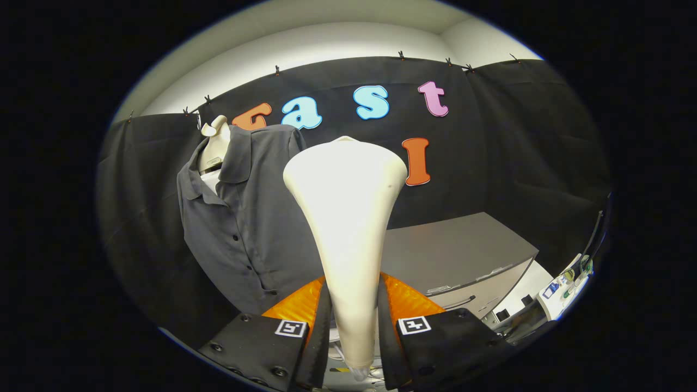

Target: Iron the clothes twice with a garment steamer, once on the left side and once on the right side.

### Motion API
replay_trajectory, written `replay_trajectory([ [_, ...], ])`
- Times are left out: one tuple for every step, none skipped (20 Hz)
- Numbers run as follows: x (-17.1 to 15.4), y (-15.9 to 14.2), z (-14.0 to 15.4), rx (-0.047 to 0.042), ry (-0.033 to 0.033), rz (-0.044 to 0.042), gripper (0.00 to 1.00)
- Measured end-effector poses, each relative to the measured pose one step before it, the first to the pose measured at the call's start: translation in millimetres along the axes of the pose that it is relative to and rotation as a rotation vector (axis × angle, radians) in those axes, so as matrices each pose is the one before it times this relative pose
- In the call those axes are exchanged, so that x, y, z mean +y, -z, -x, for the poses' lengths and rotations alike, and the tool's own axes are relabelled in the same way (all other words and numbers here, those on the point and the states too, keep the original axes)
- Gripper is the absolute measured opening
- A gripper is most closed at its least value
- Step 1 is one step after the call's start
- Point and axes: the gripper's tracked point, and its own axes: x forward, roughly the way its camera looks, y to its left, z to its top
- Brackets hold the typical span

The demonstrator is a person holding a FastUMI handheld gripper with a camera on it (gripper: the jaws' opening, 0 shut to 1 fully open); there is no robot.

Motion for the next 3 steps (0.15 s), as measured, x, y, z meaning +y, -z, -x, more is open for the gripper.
replay_trajectory([
  [-0.81,1.14,-0.01,0.00197,0.00013,0.00031,0.47],
  [0.94,1.11,-0.31,0.00236,-0.00251,-0.00098,0.47],
  [1.11,2.24,1.00,0.00143,-0.00212,-0.00297,0.47],
])
